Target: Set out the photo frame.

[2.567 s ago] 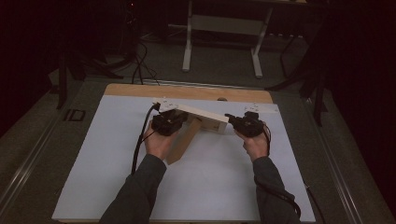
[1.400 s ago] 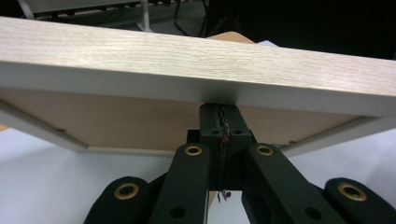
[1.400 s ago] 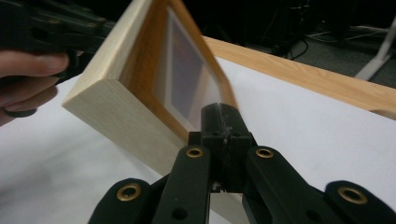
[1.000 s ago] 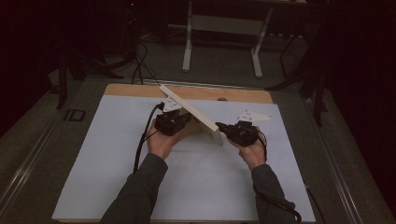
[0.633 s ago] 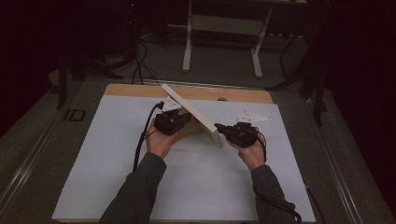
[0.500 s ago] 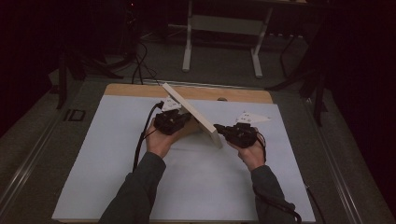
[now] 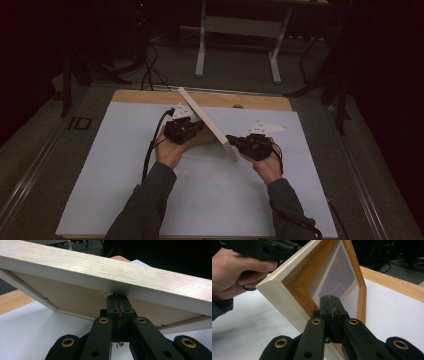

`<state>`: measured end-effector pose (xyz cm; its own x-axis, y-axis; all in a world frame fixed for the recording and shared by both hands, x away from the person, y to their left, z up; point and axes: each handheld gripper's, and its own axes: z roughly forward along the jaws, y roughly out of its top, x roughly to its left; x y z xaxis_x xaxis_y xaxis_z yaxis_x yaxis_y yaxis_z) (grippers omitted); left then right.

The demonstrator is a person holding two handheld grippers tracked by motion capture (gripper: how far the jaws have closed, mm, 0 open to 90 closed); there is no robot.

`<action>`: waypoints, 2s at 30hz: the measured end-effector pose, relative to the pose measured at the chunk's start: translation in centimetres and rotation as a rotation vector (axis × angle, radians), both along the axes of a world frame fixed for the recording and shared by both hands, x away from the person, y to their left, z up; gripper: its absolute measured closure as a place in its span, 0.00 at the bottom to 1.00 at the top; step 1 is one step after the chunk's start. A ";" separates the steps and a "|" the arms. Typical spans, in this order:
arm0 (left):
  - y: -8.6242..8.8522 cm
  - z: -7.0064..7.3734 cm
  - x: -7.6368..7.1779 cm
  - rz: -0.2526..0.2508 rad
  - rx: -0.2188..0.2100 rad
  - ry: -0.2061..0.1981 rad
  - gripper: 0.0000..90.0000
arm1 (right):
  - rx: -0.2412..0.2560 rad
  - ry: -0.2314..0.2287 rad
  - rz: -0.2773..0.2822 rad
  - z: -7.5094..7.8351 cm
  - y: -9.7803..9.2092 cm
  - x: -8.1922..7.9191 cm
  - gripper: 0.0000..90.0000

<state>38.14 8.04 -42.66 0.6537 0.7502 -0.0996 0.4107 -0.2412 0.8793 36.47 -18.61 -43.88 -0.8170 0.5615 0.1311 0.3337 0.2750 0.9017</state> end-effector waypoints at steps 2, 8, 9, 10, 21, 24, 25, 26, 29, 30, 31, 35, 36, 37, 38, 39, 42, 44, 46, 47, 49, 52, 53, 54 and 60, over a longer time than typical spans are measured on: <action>0.0 0.0 0.0 -0.001 0.000 0.000 1.00 | 0.000 -0.001 0.003 0.0 0.0 0.0 1.00; 0.0 -0.1 0.1 -0.012 0.001 -0.003 1.00 | -0.003 -0.004 0.016 0.0 0.3 -0.3 1.00; 0.0 -0.1 0.1 -0.013 0.001 -0.003 1.00 | -0.002 -0.005 0.017 0.0 0.3 -0.3 1.00; 0.0 -0.1 0.1 -0.015 0.003 -0.004 1.00 | -0.002 -0.005 0.017 0.0 0.3 -0.3 1.00; 0.1 -0.3 0.5 -0.016 -0.027 0.003 1.00 | -0.002 -0.011 0.028 0.0 0.5 -0.5 1.00; 0.1 -0.4 0.5 -0.014 -0.030 0.002 1.00 | -0.008 -0.016 0.035 0.0 0.6 -0.6 1.00; 0.1 -0.4 0.6 -0.013 -0.031 0.002 1.00 | -0.009 -0.017 0.037 0.1 0.7 -0.6 1.00; 0.1 -0.4 0.6 -0.014 -0.030 0.002 1.00 | -0.009 -0.015 0.038 0.1 0.7 -0.7 1.00; 0.1 -0.4 0.6 -0.012 -0.032 0.003 1.00 | -0.008 -0.017 0.042 0.1 0.8 -0.7 1.00; 0.1 -0.4 0.7 -0.012 -0.032 0.004 1.00 | -0.009 -0.017 0.043 0.1 0.9 -0.8 1.00; 0.1 -0.4 0.7 -0.012 -0.032 0.003 1.00 | -0.008 -0.017 0.043 0.1 0.9 -0.8 1.00; 0.2 -0.5 0.7 -0.013 -0.030 0.001 1.00 | -0.011 -0.019 0.049 0.1 1.1 -0.9 1.00; 0.2 -0.5 0.7 -0.012 -0.028 0.001 1.00 | -0.010 -0.020 0.050 0.1 1.1 -0.9 1.00; 0.2 -0.5 0.8 -0.013 -0.027 0.001 1.00 | -0.010 -0.020 0.052 0.1 1.2 -0.9 1.00; 0.2 -0.5 0.8 -0.012 -0.027 0.002 1.00 | -0.012 -0.021 0.054 0.1 1.2 -0.9 1.00; 0.2 -0.5 0.8 -0.011 -0.028 0.003 1.00 | -0.013 -0.022 0.055 0.2 1.3 -0.9 1.00; 0.3 -0.6 0.9 -0.018 -0.038 0.001 1.00 | -0.013 -0.023 0.058 0.2 1.4 -1.0 1.00; 0.4 -0.6 0.9 -0.021 -0.037 -0.001 1.00 | -0.012 -0.023 0.060 0.2 1.4 -1.0 1.00; 0.4 -0.6 1.0 -0.023 -0.041 -0.005 1.00 | -0.010 -0.022 0.062 0.1 1.5 -1.0 1.00; 0.4 -0.7 1.0 -0.023 -0.044 -0.006 1.00 | -0.009 -0.021 0.064 0.1 1.6 -1.0 1.00; 0.4 -0.7 1.1 -0.027 -0.048 -0.005 1.00 | -0.009 -0.022 0.066 0.1 1.7 -1.0 1.00; 0.4 -0.8 1.2 -0.028 -0.058 -0.003 1.00 | -0.012 -0.023 0.071 0.2 1.9 -1.1 1.00; 0.4 -0.8 1.3 -0.030 -0.058 -0.001 1.00 | -0.013 -0.022 0.071 0.2 1.9 -1.1 1.00; 0.5 -0.8 1.3 -0.029 -0.058 0.001 1.00 | -0.012 -0.023 0.073 0.2 2.0 -1.1 1.00; 0.5 -0.7 1.5 -0.032 -0.050 0.005 1.00 | -0.012 -0.022 0.081 0.1 2.4 -1.1 1.00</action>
<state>39.61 8.58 -43.36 0.6765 0.7231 -0.1395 0.4078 -0.2100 0.8886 35.39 -16.19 -43.75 -0.8622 0.4952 0.1065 0.2906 0.3114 0.9048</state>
